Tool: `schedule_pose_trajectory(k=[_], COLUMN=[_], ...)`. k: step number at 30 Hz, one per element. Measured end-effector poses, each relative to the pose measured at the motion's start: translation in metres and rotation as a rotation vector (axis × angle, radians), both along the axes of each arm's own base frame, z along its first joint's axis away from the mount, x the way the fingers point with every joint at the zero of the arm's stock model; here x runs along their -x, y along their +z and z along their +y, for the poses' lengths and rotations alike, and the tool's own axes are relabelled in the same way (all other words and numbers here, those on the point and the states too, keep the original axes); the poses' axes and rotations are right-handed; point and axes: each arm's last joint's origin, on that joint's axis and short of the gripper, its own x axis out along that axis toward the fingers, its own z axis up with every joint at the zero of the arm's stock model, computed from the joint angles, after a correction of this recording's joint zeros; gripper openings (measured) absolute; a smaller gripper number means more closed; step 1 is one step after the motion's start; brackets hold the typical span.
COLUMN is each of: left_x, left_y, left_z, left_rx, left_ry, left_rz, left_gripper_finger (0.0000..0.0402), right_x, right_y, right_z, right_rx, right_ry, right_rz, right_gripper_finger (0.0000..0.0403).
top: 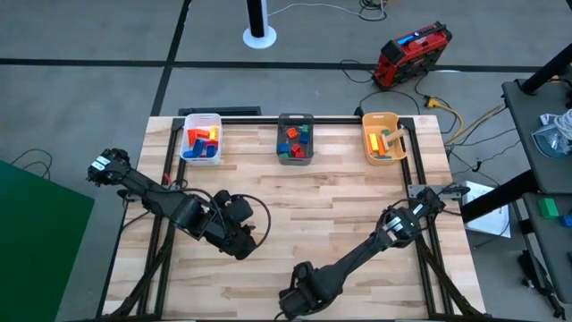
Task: Sort blocks by size
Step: Put the small blue block into the black bin
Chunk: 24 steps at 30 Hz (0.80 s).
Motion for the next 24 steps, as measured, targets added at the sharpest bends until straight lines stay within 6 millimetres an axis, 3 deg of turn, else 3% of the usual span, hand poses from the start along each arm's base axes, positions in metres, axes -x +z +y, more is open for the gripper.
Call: schedule_pose_trajectory(k=[8,24], left_x=[0.0000,0.0005], left_y=[0.0001,-0.0001], left_z=[0.0003,0.0010], left_rx=[-0.008,-0.023], left_ry=[0.004,0.010], left_rz=[-0.003,-0.003], left_gripper_finger=[0.0139,0.0139], right_x=[-0.0014,-0.0016], right_y=[-0.0035,-0.0034], right_z=[0.0011,0.0010], right_rx=[-0.008,-0.007], right_ry=[-0.003,0.013], right_rz=[-0.004,-0.007], right_gripper_finger=[0.0251,0.0125])
